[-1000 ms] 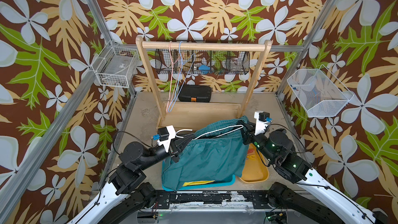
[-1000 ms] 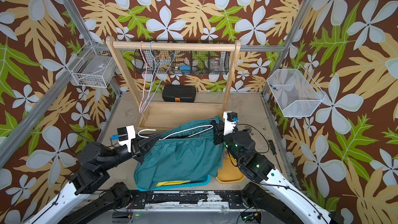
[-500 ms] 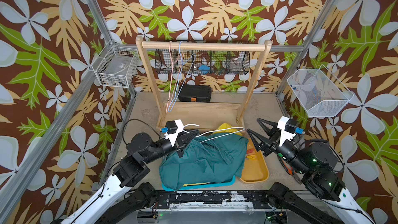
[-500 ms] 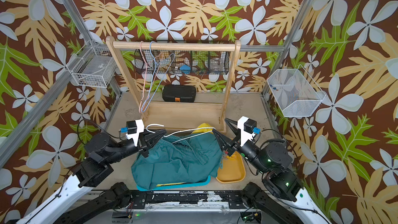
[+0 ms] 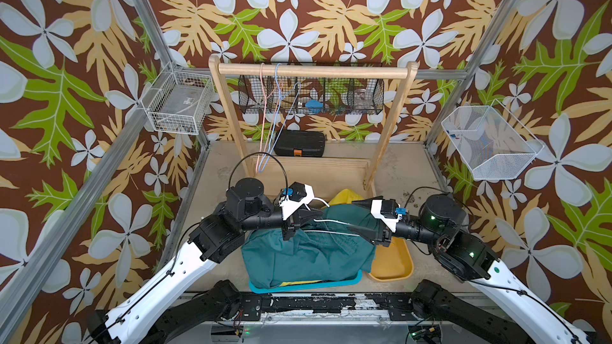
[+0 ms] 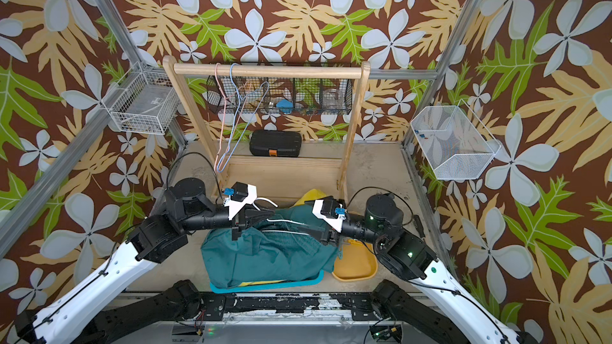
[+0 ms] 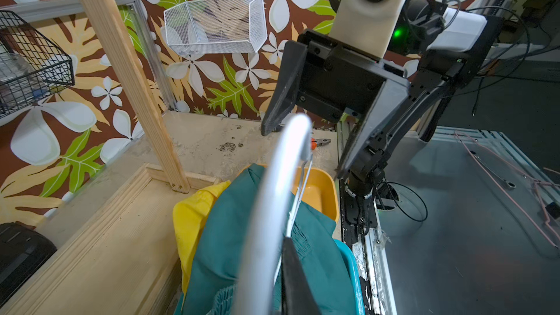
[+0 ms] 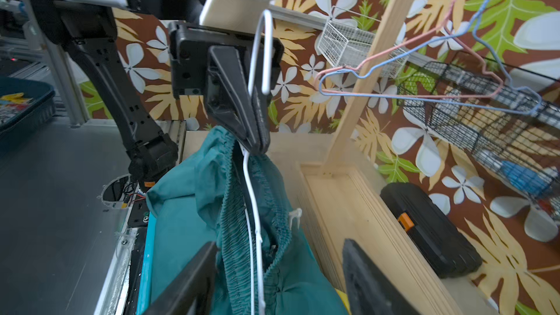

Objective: Remove the clothespins securing shorts to the hanger
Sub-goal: Remove the shorts from the hanger.

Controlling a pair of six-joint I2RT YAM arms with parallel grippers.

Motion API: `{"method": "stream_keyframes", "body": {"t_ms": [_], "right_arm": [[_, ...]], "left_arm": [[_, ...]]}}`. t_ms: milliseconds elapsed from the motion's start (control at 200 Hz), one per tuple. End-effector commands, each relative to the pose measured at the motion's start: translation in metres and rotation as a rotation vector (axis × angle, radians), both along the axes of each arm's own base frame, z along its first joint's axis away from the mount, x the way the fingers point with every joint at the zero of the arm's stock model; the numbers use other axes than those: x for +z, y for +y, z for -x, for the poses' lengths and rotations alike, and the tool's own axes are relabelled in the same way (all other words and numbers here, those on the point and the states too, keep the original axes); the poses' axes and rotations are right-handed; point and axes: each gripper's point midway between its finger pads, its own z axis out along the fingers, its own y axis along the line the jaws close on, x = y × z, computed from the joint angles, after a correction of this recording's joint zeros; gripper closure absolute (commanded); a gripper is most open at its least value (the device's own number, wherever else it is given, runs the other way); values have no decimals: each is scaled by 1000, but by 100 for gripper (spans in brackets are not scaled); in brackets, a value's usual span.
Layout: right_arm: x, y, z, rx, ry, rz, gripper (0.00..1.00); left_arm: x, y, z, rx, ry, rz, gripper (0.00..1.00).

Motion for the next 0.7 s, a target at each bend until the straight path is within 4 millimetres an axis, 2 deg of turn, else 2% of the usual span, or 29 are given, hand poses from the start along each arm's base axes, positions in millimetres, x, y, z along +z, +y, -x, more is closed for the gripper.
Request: {"method": "stream_keyframes", "body": {"t_ms": [0,135,260,425,570,691], "right_arm": [[-10,14,7,123,-9,58,35],[-36,27,4,183,77,133,36],[-33,25,5,169,40,79,36],[-37,24,14,193,78,77,42],[-64,28,1,113,152,177,46],[-70,28,-6,70,170,167,49]], "left_arm": [[-8,0,5,-30,1,-33,100],[-14,1,4,-22,3,-40,100],[-13,3,1,4,-11,-40,100],[-12,6,-3,31,-25,-42,100],[-9,7,-5,47,-44,-38,100],[-6,8,-4,43,-57,-23,100]]}}
